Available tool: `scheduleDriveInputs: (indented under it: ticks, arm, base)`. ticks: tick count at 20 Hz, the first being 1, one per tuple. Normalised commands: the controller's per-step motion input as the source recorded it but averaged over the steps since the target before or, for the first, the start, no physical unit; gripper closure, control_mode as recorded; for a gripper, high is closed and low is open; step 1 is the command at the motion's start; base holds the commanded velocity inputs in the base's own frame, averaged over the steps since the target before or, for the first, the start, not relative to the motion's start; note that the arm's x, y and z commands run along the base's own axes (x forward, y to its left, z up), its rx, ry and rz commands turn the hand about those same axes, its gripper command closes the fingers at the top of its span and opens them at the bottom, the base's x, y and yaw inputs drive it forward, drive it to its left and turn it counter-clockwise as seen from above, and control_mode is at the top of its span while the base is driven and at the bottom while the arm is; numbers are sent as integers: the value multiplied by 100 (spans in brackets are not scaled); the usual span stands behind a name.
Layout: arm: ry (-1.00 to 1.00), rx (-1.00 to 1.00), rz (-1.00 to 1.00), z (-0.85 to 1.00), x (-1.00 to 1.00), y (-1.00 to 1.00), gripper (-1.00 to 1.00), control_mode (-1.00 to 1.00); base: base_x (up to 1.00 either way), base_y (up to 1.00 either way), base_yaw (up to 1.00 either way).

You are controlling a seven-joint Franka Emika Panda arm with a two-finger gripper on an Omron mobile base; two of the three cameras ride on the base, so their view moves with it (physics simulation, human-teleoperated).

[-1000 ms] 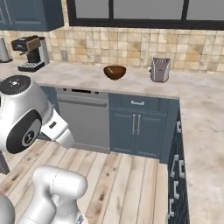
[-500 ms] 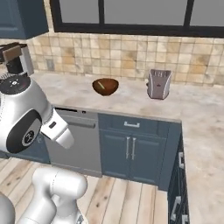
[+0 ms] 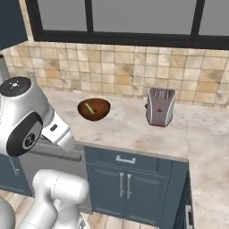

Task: Place the bowl with the avocado and broccoli on the top shelf of the fridge. Place the bowl with the chicken drumstick and fish on the second highest shelf of the fridge.

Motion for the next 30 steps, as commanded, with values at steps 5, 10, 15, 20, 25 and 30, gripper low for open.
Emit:
scheduleDriveInputs:
  ticks: [5,10,15,20,25,30]
  arm:
    - [0,0,0,0,0,0,-100,100]
    - [0,0,0,0,0,0,-100,100]
    - [0,0,0,-56,79,0,-100,-100]
    - [1,0,2,-100,100,17,-100,-100]
    - [0,1,1,-81,98,8,-100,-100]
    - [3,0,1,-40,62,0,-100,-100]
  base:
    - [100,0,0]
    - [100,1,0]
    - [19,0,0]
    - [0,0,0]
    - [0,0,0]
    - [0,0,0]
